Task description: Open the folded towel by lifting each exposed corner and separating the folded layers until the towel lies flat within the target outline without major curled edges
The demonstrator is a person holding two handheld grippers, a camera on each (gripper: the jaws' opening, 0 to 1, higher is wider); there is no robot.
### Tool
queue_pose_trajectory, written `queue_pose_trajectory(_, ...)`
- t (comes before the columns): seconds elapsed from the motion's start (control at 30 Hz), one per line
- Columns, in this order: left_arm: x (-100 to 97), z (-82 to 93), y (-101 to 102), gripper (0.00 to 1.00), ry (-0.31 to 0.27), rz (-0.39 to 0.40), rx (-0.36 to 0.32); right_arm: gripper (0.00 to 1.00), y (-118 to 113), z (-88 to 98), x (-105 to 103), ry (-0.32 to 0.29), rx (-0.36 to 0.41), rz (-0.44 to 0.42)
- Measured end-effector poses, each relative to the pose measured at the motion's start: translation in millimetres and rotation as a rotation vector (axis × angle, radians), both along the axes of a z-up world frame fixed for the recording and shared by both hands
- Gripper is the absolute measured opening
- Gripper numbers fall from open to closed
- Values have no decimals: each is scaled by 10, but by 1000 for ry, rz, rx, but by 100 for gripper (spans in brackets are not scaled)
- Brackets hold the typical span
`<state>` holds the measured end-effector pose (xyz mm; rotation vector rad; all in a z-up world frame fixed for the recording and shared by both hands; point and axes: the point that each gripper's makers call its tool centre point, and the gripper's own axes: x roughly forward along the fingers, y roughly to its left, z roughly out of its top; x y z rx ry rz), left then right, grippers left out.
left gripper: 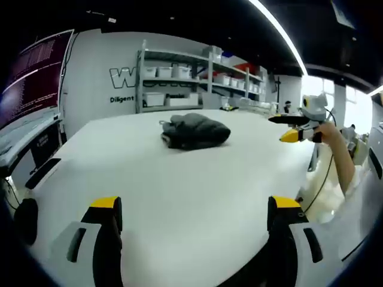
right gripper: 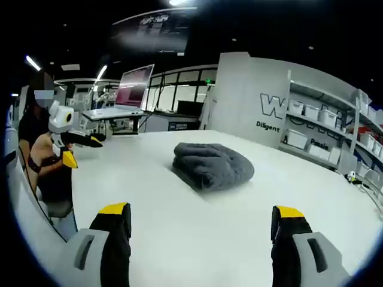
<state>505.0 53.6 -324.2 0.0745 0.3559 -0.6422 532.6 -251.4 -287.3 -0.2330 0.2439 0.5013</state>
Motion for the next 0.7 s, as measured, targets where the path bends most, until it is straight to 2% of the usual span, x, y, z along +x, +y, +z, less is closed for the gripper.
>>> queue_pose_trajectory(0.2,-12,-17,-5,99,8,-2,5,99,11,-35,-12,7,-11,6)
queue_pose_trajectory(0.37,-14,-20,2,99,11,-2,2,99,41,-43,50,3,-64,17)
queue_pose_trajectory(0.53,-16,-23,9,99,11,-4,1,99,162,80,202,-28,-201,83)
queue_pose_trajectory(0.63,-22,-7,17,99,6,-4,-3,97,272,189,349,-50,-264,124)
queue_pose_trajectory(0.7,-28,2,22,99,2,-3,-6,97,392,268,474,-75,-337,172)
